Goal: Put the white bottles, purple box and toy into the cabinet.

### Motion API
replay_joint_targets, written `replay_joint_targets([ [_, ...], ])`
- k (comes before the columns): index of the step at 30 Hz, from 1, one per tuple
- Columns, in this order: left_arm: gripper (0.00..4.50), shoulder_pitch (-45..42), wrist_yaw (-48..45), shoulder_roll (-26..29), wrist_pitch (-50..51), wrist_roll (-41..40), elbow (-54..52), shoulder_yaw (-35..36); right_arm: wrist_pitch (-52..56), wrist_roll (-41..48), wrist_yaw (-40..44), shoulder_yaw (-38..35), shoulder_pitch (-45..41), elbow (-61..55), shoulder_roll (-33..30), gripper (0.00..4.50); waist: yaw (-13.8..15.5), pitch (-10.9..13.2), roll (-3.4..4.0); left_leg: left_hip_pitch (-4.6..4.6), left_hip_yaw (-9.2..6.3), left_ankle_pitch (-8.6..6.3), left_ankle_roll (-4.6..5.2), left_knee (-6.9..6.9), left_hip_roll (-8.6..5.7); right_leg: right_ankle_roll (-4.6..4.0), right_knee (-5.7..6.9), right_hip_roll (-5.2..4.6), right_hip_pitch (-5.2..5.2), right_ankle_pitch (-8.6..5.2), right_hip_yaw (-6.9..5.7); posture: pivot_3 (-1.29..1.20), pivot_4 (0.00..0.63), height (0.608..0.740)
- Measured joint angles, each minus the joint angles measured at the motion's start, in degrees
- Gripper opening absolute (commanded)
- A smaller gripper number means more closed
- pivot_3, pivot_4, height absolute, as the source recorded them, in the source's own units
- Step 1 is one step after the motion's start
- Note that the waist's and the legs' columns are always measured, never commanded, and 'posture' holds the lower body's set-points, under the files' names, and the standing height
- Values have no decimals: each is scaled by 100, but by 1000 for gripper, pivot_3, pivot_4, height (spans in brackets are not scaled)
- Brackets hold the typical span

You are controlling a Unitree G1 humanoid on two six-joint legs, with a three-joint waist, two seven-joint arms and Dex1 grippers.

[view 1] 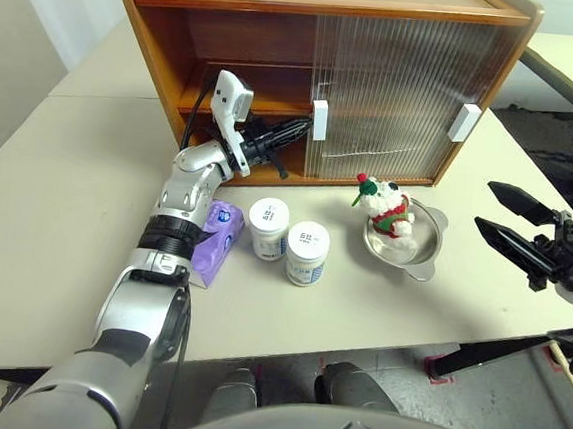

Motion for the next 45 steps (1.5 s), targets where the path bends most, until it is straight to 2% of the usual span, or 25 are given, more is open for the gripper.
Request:
replay_joint_targets([
  [7,48,-367,-85,-87,-121,83,534,25,-5,-12,-26,80,-184,-3,4,4500,-117,-16,5,-43,-60,29,66,11,-65,44,0,-88,-2,-21,19,-355,0,740],
  [12,48,-427,-129,-70,73,64,419,33,-26,-35,-26,236,-337,0,16,4500,-127,-30,12,-86,-73,34,92,20,-119,81,-3,-125,-20,-21,21,-324,13,740],
  [13,444,-386,-126,-48,244,-3,276,52,-26,-35,-24,256,-346,1,20,4500,-130,-31,13,-94,-62,34,93,22,-121,83,-6,-126,-23,-19,20,-324,13,740],
  [14,647,-256,-120,34,492,-76,-19,82,-26,-38,-20,291,-379,13,28,4500,-143,-33,16,-96,-45,33,94,22,-144,83,-12,-124,-24,-16,20,-313,16,740],
  [18,2019,542,-103,638,1575,-447,-1279,271,-71,-148,56,469,-553,240,50,4500,-211,-41,25,-88,-33,34,83,0,-141,71,-26,-106,-24,-10,16,-268,36,740],
  [22,3385,1190,11,1199,2687,-782,-2588,388,-77,-254,146,717,-856,465,156,4500,-130,-40,26,-80,-44,45,74,-10,-139,76,-25,-104,-25,-13,12,-250,35,740],
  [25,4484,1563,33,1821,3459,-1009,-3355,491,-86,-269,294,840,-1011,507,190,4500,-32,-41,28,-71,-69,46,73,-14,-127,55,-25,-108,-23,-4,17,-230,39,740],
  [29,4484,1943,158,2629,4527,-1405,-3921,971,-84,-265,392,945,-1051,496,245,4500,79,-40,29,-62,-97,45,63,-31,-82,-9,-25,-111,-36,19,23,-207,48,740],
  [32,4484,2110,195,3297,5139,-1640,-4211,1422,-82,-265,394,984,-1063,491,258,4500,177,-39,29,-69,-104,40,45,-46,-62,-93,-26,-113,-62,24,36,-200,50,740],
  [34,4484,2328,171,3856,5560,-1741,-4363,1702,-80,-265,399,1000,-1097,496,254,4500,213,-43,34,-67,-108,36,28,-70,-53,-113,-26,-116,-90,19,37,-196,50,740],
  [36,4484,2529,157,4146,6090,-1909,-4376,1903,-80,-267,403,998,-1113,507,240,4500,254,-53,46,-62,-106,39,9,-113,-50,-128,-26,-121,-100,12,37,-195,50,740],
  [39,4484,2608,229,4111,6572,-2160,-4376,1999,-80,-269,405,1001,-1135,517,240,4500,360,-55,50,-76,-104,35,-22,-133,-16,-143,-22,-105,-122,10,27,-205,52,740],
  [45,4484,3028,884,3602,7185,-2225,-4326,1924,-109,-295,392,1043,-1120,494,297,4500,395,-56,45,-80,-44,32,-71,-156,46,-175,6,-55,-150,-8,6,-226,58,740],
])
